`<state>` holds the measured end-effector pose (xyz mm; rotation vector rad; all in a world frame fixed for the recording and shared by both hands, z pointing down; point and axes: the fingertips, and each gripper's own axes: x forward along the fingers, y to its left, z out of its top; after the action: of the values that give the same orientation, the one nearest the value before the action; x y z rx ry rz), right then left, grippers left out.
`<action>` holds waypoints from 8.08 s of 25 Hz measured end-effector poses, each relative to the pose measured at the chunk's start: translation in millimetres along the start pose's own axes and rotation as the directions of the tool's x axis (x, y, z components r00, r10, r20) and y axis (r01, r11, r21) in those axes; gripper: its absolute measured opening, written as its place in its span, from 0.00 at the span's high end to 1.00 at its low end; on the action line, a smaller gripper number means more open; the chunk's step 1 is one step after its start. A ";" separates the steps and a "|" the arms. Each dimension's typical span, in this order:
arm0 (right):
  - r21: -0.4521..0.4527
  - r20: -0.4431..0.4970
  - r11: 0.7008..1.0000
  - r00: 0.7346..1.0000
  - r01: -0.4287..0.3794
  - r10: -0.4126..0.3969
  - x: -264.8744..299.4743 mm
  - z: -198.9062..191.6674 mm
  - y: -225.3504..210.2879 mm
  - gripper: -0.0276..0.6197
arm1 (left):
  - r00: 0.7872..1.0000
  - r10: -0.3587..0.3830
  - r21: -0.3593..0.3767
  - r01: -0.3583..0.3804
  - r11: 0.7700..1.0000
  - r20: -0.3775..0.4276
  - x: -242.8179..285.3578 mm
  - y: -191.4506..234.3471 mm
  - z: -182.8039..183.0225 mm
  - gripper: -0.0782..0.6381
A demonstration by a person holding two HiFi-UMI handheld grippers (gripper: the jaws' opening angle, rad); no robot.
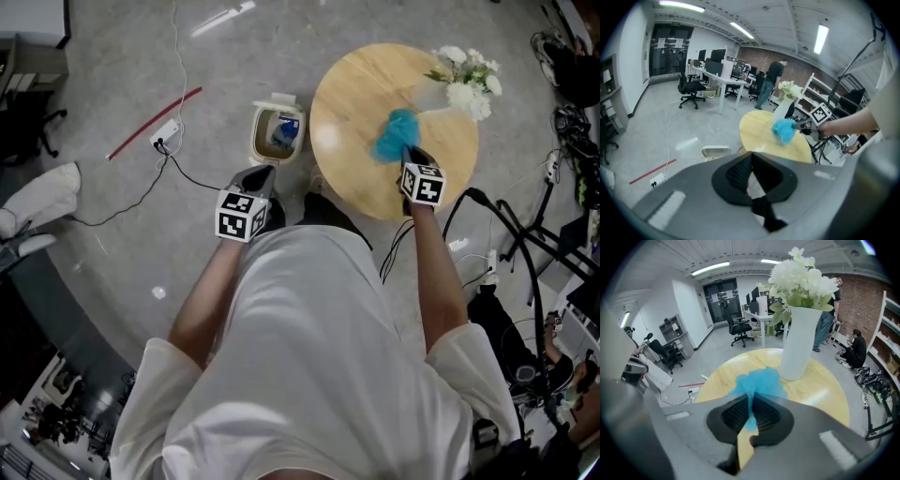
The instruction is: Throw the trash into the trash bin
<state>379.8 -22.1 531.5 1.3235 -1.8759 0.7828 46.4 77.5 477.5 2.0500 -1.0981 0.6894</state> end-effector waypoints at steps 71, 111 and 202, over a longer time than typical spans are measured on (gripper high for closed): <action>-0.086 -0.264 0.898 0.879 -0.432 0.398 172.9 -51.8 354.5 0.95 | 0.989 0.137 -0.199 -0.144 0.969 -0.048 0.6 190.0 -141.7 0.88; -0.044 -0.273 0.933 0.903 -0.356 0.331 299.1 -128.3 337.6 0.70 | 0.991 0.099 -0.206 -0.115 0.972 -0.087 86.0 208.6 -201.7 0.88; -0.242 0.063 0.851 0.868 -0.465 0.493 -53.1 23.6 332.3 0.95 | 0.993 0.040 0.034 -0.044 0.998 0.109 -77.8 54.7 -8.8 0.88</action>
<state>71.0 85.2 448.1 0.7804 -2.3623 0.7167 -40.4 100.5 444.9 2.1221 -1.2012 0.6290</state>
